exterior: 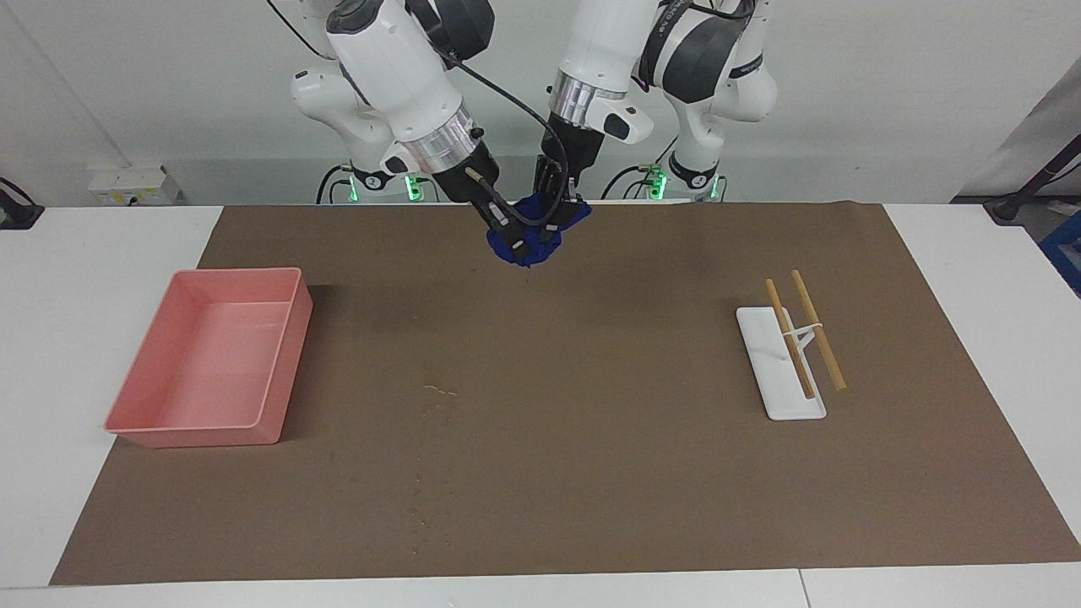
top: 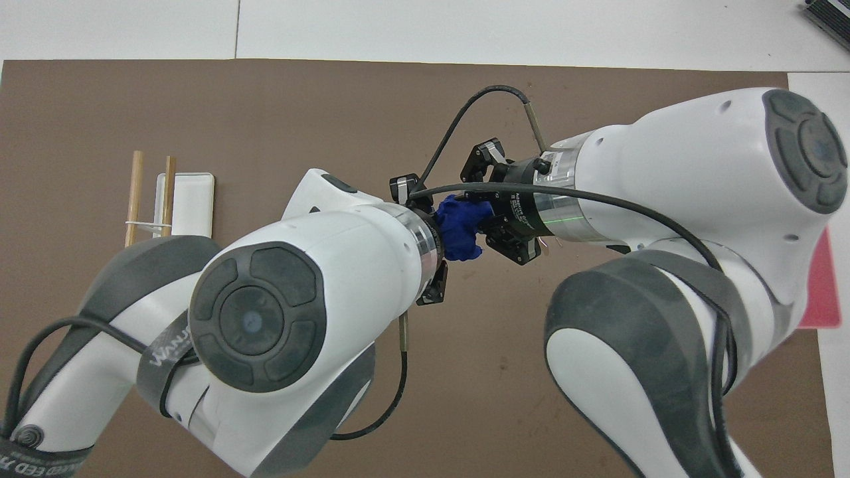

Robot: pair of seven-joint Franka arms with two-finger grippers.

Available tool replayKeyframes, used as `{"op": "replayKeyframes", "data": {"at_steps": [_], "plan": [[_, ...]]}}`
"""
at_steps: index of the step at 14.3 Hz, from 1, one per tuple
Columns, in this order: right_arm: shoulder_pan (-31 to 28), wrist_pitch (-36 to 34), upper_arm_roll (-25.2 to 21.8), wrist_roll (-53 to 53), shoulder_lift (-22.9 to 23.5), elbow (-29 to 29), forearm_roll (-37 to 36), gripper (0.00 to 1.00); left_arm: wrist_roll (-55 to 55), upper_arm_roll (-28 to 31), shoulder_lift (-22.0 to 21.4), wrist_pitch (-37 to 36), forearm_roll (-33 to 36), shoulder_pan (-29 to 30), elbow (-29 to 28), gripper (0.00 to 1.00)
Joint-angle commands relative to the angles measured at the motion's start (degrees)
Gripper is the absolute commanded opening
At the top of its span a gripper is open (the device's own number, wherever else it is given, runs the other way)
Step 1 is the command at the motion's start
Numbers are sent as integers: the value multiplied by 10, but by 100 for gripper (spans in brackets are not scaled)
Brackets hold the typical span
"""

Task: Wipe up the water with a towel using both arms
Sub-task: 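Lower the cloth onto the water spill while the left gripper withdraws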

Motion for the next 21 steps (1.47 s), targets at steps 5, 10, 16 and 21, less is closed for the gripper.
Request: {"op": "replayKeyframes", "data": {"at_steps": [5, 10, 16, 21], "plan": [[-51, 34, -2, -23, 4, -5, -31, 0, 52, 10, -2, -28, 8, 3, 16, 100], [-99, 108, -2, -120, 64, -1, -35, 0, 262, 8, -9, -130, 7, 109, 11, 100], [-116, 202, -2, -171, 236, 128, -74, 0, 518, 10, -17, -204, 7, 220, 10, 100], [-137, 309, -3, -247, 320, 139, -81, 0, 728, 11, -25, -256, 22, 300, 8, 100]]}}
